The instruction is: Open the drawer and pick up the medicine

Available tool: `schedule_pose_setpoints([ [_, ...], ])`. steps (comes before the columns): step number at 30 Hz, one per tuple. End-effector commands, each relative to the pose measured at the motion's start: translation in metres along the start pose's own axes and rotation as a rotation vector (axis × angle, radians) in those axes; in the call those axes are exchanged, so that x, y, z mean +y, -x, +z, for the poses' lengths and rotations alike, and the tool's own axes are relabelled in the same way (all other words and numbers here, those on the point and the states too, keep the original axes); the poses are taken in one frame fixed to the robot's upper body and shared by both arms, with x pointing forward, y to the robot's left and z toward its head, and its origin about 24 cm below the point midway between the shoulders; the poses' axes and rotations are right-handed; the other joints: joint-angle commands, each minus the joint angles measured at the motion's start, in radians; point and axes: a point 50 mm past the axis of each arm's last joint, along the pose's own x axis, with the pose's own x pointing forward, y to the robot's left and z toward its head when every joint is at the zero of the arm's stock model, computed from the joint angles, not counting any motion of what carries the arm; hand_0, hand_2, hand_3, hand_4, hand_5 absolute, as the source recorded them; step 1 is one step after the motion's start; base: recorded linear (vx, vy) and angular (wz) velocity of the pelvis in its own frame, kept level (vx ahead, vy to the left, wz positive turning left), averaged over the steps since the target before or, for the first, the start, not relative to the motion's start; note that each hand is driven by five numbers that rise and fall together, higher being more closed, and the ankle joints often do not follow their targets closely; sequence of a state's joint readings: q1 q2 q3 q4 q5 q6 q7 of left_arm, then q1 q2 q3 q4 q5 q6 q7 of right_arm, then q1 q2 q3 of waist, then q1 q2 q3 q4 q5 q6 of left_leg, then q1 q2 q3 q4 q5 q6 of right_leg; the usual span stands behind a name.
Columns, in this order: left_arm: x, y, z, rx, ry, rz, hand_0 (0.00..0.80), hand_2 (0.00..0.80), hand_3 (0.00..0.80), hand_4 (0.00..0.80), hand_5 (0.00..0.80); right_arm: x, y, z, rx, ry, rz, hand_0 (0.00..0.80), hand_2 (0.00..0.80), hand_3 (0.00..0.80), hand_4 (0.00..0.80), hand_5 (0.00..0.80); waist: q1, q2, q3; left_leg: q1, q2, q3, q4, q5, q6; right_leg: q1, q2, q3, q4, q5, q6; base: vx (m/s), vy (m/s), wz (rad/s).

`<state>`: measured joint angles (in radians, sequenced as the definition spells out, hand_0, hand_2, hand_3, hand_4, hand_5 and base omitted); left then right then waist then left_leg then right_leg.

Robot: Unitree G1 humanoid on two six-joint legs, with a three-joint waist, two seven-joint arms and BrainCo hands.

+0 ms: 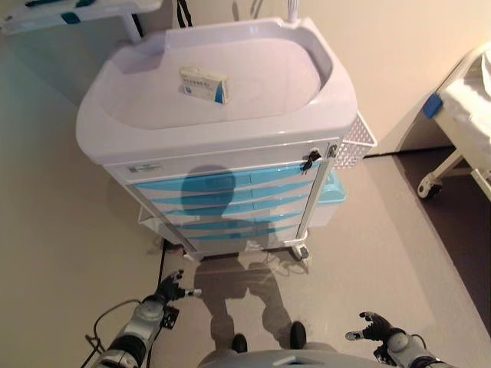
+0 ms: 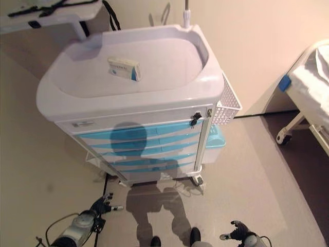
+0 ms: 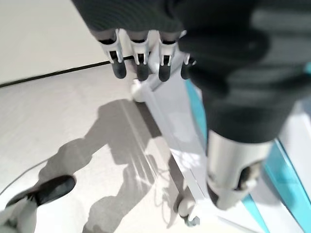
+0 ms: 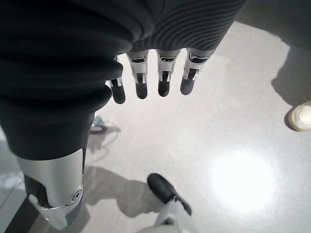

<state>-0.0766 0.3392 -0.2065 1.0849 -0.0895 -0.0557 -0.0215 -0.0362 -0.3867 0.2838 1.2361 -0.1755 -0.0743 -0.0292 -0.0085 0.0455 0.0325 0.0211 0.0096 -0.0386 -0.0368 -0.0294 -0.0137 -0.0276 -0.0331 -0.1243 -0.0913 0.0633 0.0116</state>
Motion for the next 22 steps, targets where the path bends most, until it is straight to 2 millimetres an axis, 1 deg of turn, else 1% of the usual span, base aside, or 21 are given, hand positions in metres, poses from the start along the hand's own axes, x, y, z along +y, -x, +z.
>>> schedule_pose_setpoints([
  [1, 0.005, 0.002, -0.017, 0.068, -0.003, 0.048, 0.0, 0.0, 0.0, 0.0, 0.0, 0.011, 0.0, 0.002, 0.007, -0.032, 0.024, 0.0, 0.0, 0.0, 0.0, 0.0, 0.024, -0.052, -0.023, -0.035, -0.063, 0.02, -0.042, 0.067, 0.024, -0.014, 0.006, 0.001, 0.08, -0.035, 0.044, 0.049, 0.019, -0.07],
  [2, 0.001, 0.004, -0.028, 0.107, 0.005, 0.046, 0.0, 0.0, 0.0, 0.0, 0.0, 0.015, -0.001, 0.004, 0.0, -0.026, 0.035, 0.0, 0.0, 0.0, 0.0, 0.0, 0.027, -0.056, -0.03, -0.028, -0.061, 0.021, -0.046, 0.068, 0.023, -0.004, 0.007, 0.0, 0.072, -0.032, 0.045, 0.028, 0.01, -0.11],
  [3, 0.001, 0.004, -0.028, 0.107, 0.005, 0.046, 0.0, 0.0, 0.0, 0.0, 0.0, 0.015, -0.001, 0.004, 0.0, -0.025, 0.035, 0.0, 0.0, 0.0, 0.0, 0.0, 0.027, -0.056, -0.03, -0.027, -0.061, 0.021, -0.046, 0.068, 0.023, -0.004, 0.007, 0.0, 0.072, -0.032, 0.045, 0.038, 0.011, -0.07],
  [4, -0.008, 0.007, -0.039, 0.141, -0.004, 0.022, 0.0, 0.0, 0.0, 0.0, 0.0, 0.02, -0.001, 0.007, -0.009, -0.01, 0.05, 0.0, 0.0, 0.0, 0.0, 0.0, 0.034, -0.062, -0.041, -0.016, -0.062, 0.028, -0.047, 0.065, 0.023, 0.012, 0.01, 0.004, 0.057, -0.029, 0.046, 0.034, 0.009, -0.05],
  [5, -0.013, 0.008, -0.044, 0.16, -0.031, 0.013, 0.0, 0.0, 0.0, 0.0, 0.0, 0.023, -0.001, 0.009, -0.013, 0.0, 0.057, 0.0, 0.0, 0.0, 0.0, 0.0, 0.037, -0.064, -0.046, -0.011, -0.062, 0.031, -0.047, 0.062, 0.024, 0.019, 0.011, 0.008, 0.048, -0.026, 0.047, 0.034, 0.009, -0.02],
  [6, -0.013, 0.008, -0.044, 0.16, -0.031, 0.013, 0.0, 0.0, 0.0, 0.0, 0.0, 0.023, -0.001, 0.009, -0.013, 0.0, 0.057, 0.0, 0.0, 0.0, 0.0, 0.0, 0.037, -0.064, -0.046, -0.01, -0.062, 0.032, -0.048, 0.062, 0.024, 0.019, 0.011, 0.008, 0.047, -0.026, 0.047, 0.017, 0.012, -0.12],
  [7, -0.02, 0.011, -0.052, 0.185, -0.061, -0.001, 0.0, 0.0, 0.0, 0.0, 0.0, 0.028, 0.0, 0.011, -0.021, 0.007, 0.069, 0.0, 0.0, 0.0, 0.0, 0.0, 0.044, -0.067, -0.05, -0.001, -0.063, 0.035, -0.047, 0.059, 0.026, 0.029, 0.011, 0.018, 0.04, -0.023, 0.049, 0.008, 0.009, -0.1],
  [8, -0.02, 0.011, -0.052, 0.185, -0.061, -0.001, 0.0, 0.0, 0.0, 0.0, 0.0, 0.028, 0.0, 0.011, -0.021, 0.007, 0.069, 0.0, 0.0, 0.0, 0.0, 0.0, 0.044, -0.067, -0.05, -0.001, -0.063, 0.035, -0.047, 0.059, 0.026, 0.029, 0.011, 0.018, 0.04, -0.023, 0.049, 0.033, 0.007, -0.16],
  [9, -0.024, 0.015, -0.064, 0.227, -0.022, 0.003, 0.0, 0.0, 0.0, 0.0, 0.0, 0.034, 0.0, 0.011, -0.025, 0.012, 0.082, 0.0, 0.0, 0.0, 0.0, 0.0, 0.049, -0.072, -0.054, 0.011, -0.062, 0.039, -0.05, 0.058, 0.027, 0.039, 0.012, 0.018, 0.042, -0.023, 0.05, 0.036, -0.003, -0.1],
  [10, -0.024, 0.017, -0.07, 0.254, -0.002, 0.011, 0.0, 0.0, 0.0, 0.0, 0.0, 0.036, 0.0, 0.01, -0.021, 0.005, 0.087, 0.0, 0.0, 0.0, 0.0, 0.0, 0.05, -0.074, -0.057, 0.015, -0.063, 0.037, -0.05, 0.057, 0.027, 0.045, 0.014, 0.018, 0.041, -0.024, 0.049, 0.036, -0.003, -0.12],
  [11, -0.024, 0.017, -0.07, 0.254, -0.002, 0.011, 0.0, 0.0, 0.0, 0.0, 0.0, 0.036, 0.0, 0.01, -0.021, 0.005, 0.087, 0.0, 0.0, 0.0, 0.0, 0.0, 0.05, -0.074, -0.057, 0.015, -0.063, 0.037, -0.05, 0.057, 0.027, 0.045, 0.014, 0.018, 0.041, -0.024, 0.049, 0.029, -0.006, -0.06],
  [12, -0.025, 0.02, -0.077, 0.285, 0.009, 0.025, 0.0, 0.0, 0.0, 0.0, 0.0, 0.042, 0.001, 0.011, -0.022, -0.022, 0.096, 0.0, 0.0, 0.0, 0.0, 0.0, 0.049, -0.079, -0.061, 0.022, -0.063, 0.036, -0.05, 0.056, 0.027, 0.053, 0.015, 0.016, 0.043, -0.028, 0.048, 0.0, 0.0, 0.0],
  [16, -0.027, 0.021, -0.08, 0.292, -0.018, 0.036, 0.0, 0.0, 0.0, 0.0, 0.0, 0.049, 0.002, 0.008, -0.007, -0.054, 0.104, 0.0, 0.0, 0.0, 0.0, 0.0, 0.05, -0.084, -0.062, 0.031, -0.065, 0.03, -0.05, 0.053, 0.03, 0.063, 0.015, 0.012, 0.048, -0.034, 0.046, 0.008, -0.002, 0.0],
  [17, -0.033, 0.02, -0.075, 0.262, -0.077, 0.014, 0.0, 0.0, 0.0, 0.0, 0.0, 0.054, 0.003, 0.005, 0.009, -0.074, 0.113, 0.0, 0.0, 0.0, 0.0, 0.0, 0.05, -0.087, -0.064, 0.037, -0.064, 0.027, -0.05, 0.05, 0.031, 0.07, 0.015, 0.009, 0.052, -0.04, 0.044, 0.0, 0.0, 0.0],
  [22, -0.042, 0.019, -0.072, 0.242, -0.068, -0.004, 0.0, 0.0, 0.0, 0.0, 0.0, 0.061, 0.005, 0.0, 0.03, -0.09, 0.124, 0.0, 0.0, 0.0, 0.0, 0.0, 0.054, -0.092, -0.059, 0.046, -0.064, 0.019, -0.05, 0.046, 0.033, 0.079, 0.014, 0.002, 0.059, -0.05, 0.043, 0.003, -0.002, 0.01],
])
